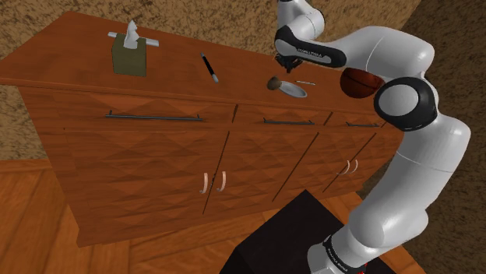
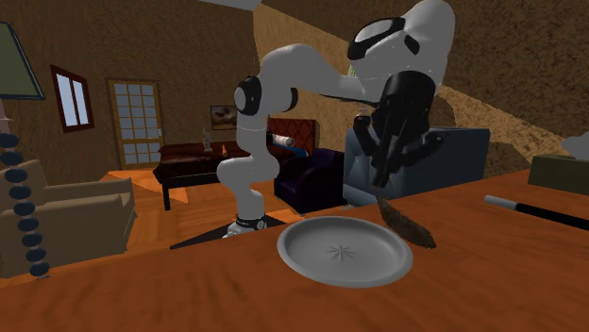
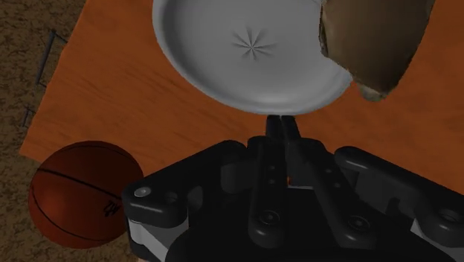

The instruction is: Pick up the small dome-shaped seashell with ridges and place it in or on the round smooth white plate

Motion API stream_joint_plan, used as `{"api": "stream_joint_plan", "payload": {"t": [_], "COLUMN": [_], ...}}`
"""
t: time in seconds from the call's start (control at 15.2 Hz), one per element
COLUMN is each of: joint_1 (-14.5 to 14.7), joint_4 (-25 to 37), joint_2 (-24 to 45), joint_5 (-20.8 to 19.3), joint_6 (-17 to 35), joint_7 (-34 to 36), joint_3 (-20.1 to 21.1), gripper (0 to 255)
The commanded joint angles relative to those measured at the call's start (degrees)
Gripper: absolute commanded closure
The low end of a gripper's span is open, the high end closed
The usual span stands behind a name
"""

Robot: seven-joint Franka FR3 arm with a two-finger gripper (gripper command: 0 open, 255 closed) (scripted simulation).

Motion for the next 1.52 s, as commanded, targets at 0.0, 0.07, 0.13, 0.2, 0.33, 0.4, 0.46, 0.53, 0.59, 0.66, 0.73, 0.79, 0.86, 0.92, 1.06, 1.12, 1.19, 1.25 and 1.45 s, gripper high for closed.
{"api": "stream_joint_plan", "payload": {"t": [0.0,0.07,0.13,0.2,0.33,0.4,0.46,0.53,0.59,0.66,0.73,0.79,0.86,0.92,1.06,1.12,1.19,1.25,1.45], "joint_1": [0.0,0.0,-6.1,-12.5,-20.6,-20.3,-20.1,-20.1,-20.0,-19.9,-19.9,-19.8,-19.7,-19.7,-19.7,-19.7,-19.7,-19.7,-19.7], "joint_4": [0.0,0.0,-3.5,-6.0,-7.4,-8.0,-8.7,-9.3,-9.9,-10.4,-11.0,-11.5,-11.8,-11.8,-11.8,-11.8,-11.8,-11.8,-11.8], "joint_2": [0.0,0.0,-4.1,-6.8,-8.3,-8.2,-8.1,-8.0,-7.9,-7.7,-7.6,-7.4,-7.3,-7.3,-7.3,-7.3,-7.3,-7.3,-7.3], "joint_5": [0.0,0.0,14.2,29.2,51.1,51.1,51.1,51.1,51.0,51.0,50.9,50.8,50.8,50.8,50.8,50.8,50.8,50.8,50.8], "joint_6": [0.0,0.0,5.5,8.4,7.0,7.7,8.4,9.1,9.8,10.5,11.3,12.0,12.4,12.4,12.4,12.4,12.4,12.4,12.3], "joint_7": [0.0,0.0,-7.6,-16.9,-31.2,-31.2,-31.2,-31.2,-31.2,-31.1,-31.1,-31.1,-31.1,-31.1,-31.1,-31.1,-31.1,-31.1,-31.1], "joint_3": [0.0,0.0,1.9,3.8,5.4,5.2,5.1,5.2,5.2,5.2,5.3,5.3,5.3,5.3,5.3,5.3,5.3,5.3,5.3], "gripper": [255,0,0,0,0,0,0,0,0,0,0,0,0,0,0,0,0,0,255]}}
